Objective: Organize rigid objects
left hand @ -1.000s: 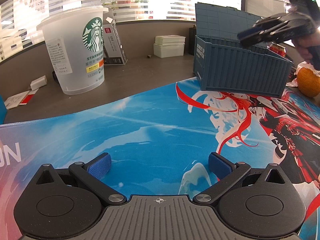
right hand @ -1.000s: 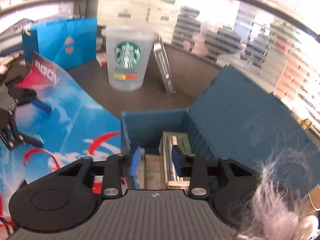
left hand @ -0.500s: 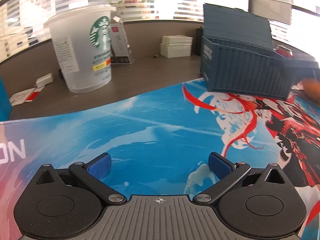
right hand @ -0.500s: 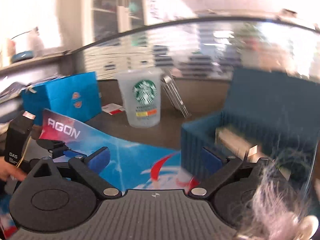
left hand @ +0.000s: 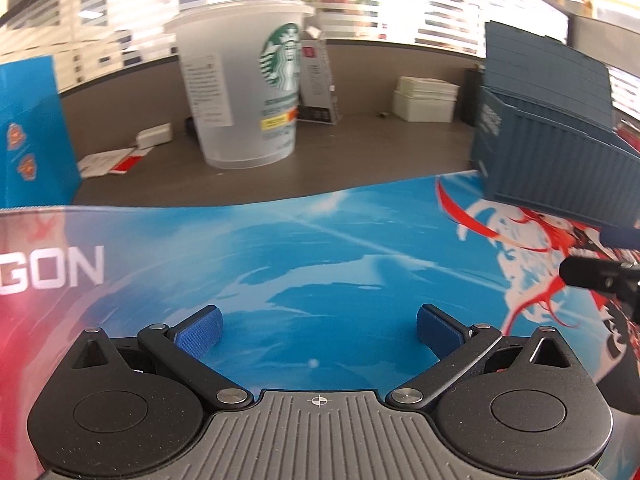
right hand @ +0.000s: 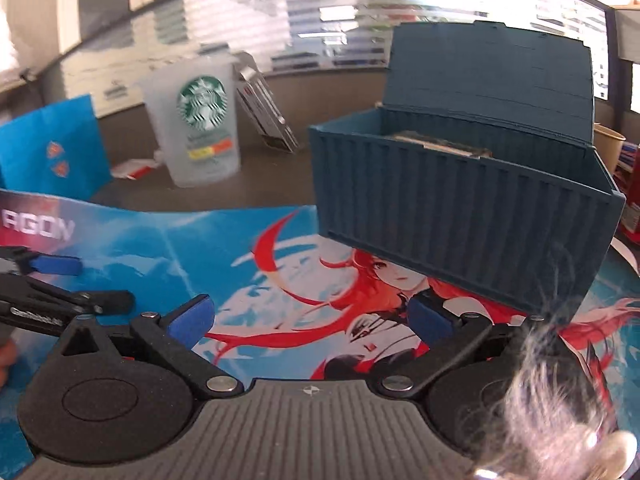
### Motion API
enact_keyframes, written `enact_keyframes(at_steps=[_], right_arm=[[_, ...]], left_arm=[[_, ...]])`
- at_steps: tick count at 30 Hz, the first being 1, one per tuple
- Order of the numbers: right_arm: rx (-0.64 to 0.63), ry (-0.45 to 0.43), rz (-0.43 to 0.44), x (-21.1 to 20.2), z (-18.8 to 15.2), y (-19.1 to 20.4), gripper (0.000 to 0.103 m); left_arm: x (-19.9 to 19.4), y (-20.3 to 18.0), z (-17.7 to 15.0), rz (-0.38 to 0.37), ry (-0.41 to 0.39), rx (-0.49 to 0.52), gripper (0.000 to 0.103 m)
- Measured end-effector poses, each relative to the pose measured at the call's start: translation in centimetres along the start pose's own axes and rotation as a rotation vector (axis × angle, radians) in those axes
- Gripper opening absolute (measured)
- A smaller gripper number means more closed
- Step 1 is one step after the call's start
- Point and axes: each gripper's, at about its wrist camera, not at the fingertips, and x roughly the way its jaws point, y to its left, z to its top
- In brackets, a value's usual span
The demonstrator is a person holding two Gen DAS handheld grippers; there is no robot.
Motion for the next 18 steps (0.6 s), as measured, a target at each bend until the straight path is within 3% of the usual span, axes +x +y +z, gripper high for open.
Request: enact_keyframes(at_steps=[10, 14, 18], right_arm=[[0.078, 0.075, -0.17, 3.0, 0.6, 0.9, 0.103], [0.064, 0.095, -0.253, 3.9, 0.8, 1.9, 0.103], [0.084, 0.092, -0.28, 4.4, 1.0, 2.3, 0.103]], left_arm=[[0.3, 1.2, 0.3, 0.127, 0.003, -0.101, 0.103], [0.4, 1.3, 0.3, 0.144, 0.003, -0.109, 0.103], [0.4, 1.2, 0.3, 0.144, 0.003, -0.109, 0.103]])
